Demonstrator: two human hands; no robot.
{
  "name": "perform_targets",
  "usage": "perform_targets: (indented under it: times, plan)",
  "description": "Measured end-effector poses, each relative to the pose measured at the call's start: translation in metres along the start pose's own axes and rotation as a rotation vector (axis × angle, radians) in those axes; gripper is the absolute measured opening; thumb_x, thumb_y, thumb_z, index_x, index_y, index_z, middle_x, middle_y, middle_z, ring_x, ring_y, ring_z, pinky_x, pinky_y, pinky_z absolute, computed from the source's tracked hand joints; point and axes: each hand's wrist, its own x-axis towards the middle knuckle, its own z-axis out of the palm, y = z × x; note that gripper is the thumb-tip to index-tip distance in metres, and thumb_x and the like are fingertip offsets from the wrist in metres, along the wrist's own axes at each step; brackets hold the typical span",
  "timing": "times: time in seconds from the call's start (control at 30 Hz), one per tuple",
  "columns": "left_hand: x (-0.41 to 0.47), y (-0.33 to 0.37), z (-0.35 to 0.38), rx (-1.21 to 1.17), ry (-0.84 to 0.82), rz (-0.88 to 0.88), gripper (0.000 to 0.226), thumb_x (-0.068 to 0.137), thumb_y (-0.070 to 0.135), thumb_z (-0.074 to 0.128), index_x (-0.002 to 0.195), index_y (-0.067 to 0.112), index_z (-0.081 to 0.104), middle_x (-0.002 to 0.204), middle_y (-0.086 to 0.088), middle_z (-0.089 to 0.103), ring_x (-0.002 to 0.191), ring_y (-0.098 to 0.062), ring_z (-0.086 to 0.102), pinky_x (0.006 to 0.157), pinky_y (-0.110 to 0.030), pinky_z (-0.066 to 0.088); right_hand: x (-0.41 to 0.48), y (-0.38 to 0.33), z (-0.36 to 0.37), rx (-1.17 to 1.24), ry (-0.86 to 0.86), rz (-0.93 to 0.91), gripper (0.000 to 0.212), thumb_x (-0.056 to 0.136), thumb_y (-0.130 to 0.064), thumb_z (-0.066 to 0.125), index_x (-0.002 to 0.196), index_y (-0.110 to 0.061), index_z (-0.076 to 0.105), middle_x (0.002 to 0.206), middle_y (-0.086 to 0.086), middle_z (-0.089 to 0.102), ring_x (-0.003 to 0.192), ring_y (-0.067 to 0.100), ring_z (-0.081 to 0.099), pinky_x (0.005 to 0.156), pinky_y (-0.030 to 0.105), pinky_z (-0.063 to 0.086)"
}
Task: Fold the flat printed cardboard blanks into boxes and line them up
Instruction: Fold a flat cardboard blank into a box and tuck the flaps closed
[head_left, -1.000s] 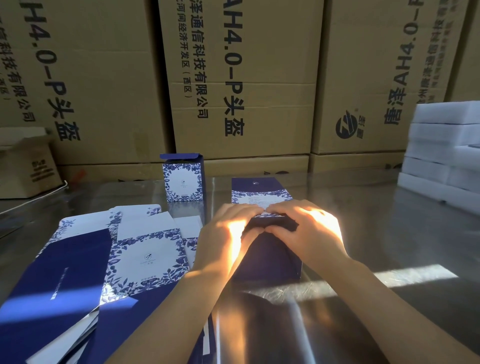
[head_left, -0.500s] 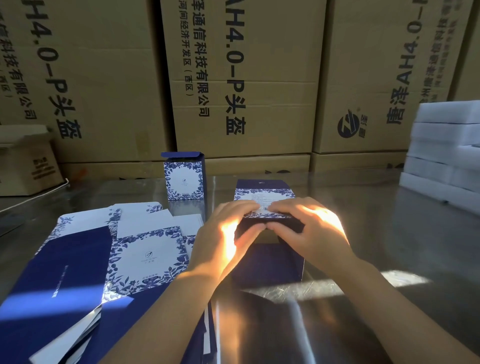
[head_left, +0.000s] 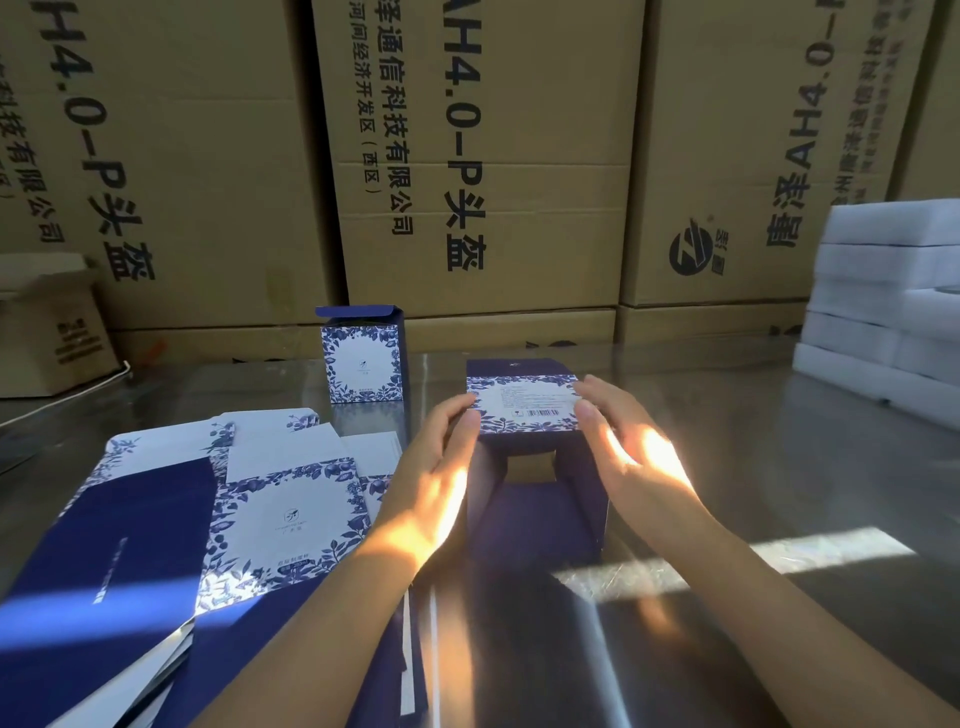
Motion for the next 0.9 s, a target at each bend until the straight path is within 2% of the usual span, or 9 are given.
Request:
perform_targets:
  times: [0.1,0.17,0.27,0.43,0.53,0.7,0.77,0.83,0.9]
  plan:
    - [-0.002,-0.003,0.000,0.041,-0.076,-0.086,0.069,0.073,0.060,0.067,0.132,0.048,0.035,0.126,0.025,0.050,0.114,0.013,0.045,0.092,-0.005,0.035,-0.003,0.003,-0.004,0.063,-0.142,0.024,0.059,0.077,-0.061,0.062,0.129,-0.052,0.036,0.133,-0.037,0.036,0.106,-0.034,0.034,0.076,-0.011,0.025]
    - [-0.001,-0.006,0.001,0.146,-0.062,-0.085,0.078,0.073,0.036,0.076,0.134,0.050,0.029,0.119,0.028,0.051,0.100,0.021,0.048,0.085,-0.007,0.040,-0.004,0.009,-0.005,0.032,-0.228,-0.031,0.074,0.077,-0.038,0.076,0.136,-0.045,0.031,0.138,-0.039,0.025,0.116,-0.032,0.026,0.085,-0.008,0.025]
    - [0.004,-0.012,0.004,0.212,-0.030,-0.017,0.074,0.080,0.014,0.069,0.137,0.043,0.030,0.122,0.020,0.053,0.092,0.026,0.047,0.084,-0.006,0.037,-0.002,0.017,-0.004,-0.026,-0.224,-0.093,0.078,0.082,-0.004,0.067,0.136,-0.045,0.029,0.141,-0.038,0.020,0.128,-0.023,0.021,0.102,0.001,0.023]
    - [0.005,-0.015,0.005,0.235,-0.008,-0.015,0.072,0.083,0.009,0.062,0.139,0.041,0.029,0.129,0.017,0.050,0.114,0.000,0.048,0.098,-0.018,0.033,-0.001,0.023,0.000,-0.034,-0.187,-0.100,0.079,0.081,0.001,0.061,0.127,-0.057,0.031,0.135,-0.049,0.018,0.127,-0.024,0.022,0.096,-0.005,0.019]
    - [0.005,-0.015,0.004,0.231,-0.019,-0.027,0.076,0.079,0.014,0.067,0.137,0.045,0.028,0.119,0.023,0.055,0.107,0.000,0.055,0.093,-0.020,0.041,-0.001,0.023,-0.003,-0.042,-0.230,-0.087,0.082,0.080,-0.005,0.065,0.127,-0.061,0.028,0.134,-0.054,0.016,0.125,-0.024,0.026,0.092,-0.004,0.025]
    - [0.003,-0.018,0.002,0.264,-0.091,-0.103,0.103,0.067,0.019,0.075,0.134,0.061,0.009,0.072,0.039,0.057,0.071,0.019,0.056,0.061,-0.011,0.042,-0.003,0.013,-0.008,-0.003,-0.314,-0.025,0.083,0.072,-0.018,0.059,0.125,-0.068,0.019,0.142,-0.042,0.019,0.120,-0.019,0.037,0.086,0.001,0.034]
    - [0.003,-0.017,0.003,0.218,-0.100,-0.101,0.107,0.065,0.026,0.078,0.133,0.064,0.005,0.081,0.048,0.050,0.076,0.027,0.050,0.066,-0.007,0.042,-0.004,0.008,-0.006,0.038,-0.288,-0.012,0.073,0.073,-0.030,0.058,0.125,-0.065,0.021,0.137,-0.045,0.022,0.114,-0.030,0.031,0.080,-0.007,0.030]
    - [0.002,-0.014,0.004,0.115,-0.120,-0.123,0.106,0.061,0.052,0.076,0.136,0.062,0.002,0.119,0.045,0.039,0.108,0.023,0.039,0.094,-0.016,0.036,-0.004,0.004,-0.004,0.089,-0.252,0.036,0.059,0.074,-0.055,0.057,0.124,-0.067,0.026,0.127,-0.055,0.025,0.108,-0.037,0.028,0.079,-0.009,0.027]
    - [0.005,-0.012,0.004,0.000,-0.123,-0.200,0.108,0.052,0.083,0.055,0.143,0.053,0.006,0.144,0.029,0.025,0.127,0.010,0.022,0.108,-0.024,0.017,-0.002,0.003,-0.002,0.213,-0.233,0.118,0.060,0.068,-0.077,0.050,0.125,-0.066,0.037,0.125,-0.047,0.042,0.114,-0.026,0.039,0.093,0.004,0.032]
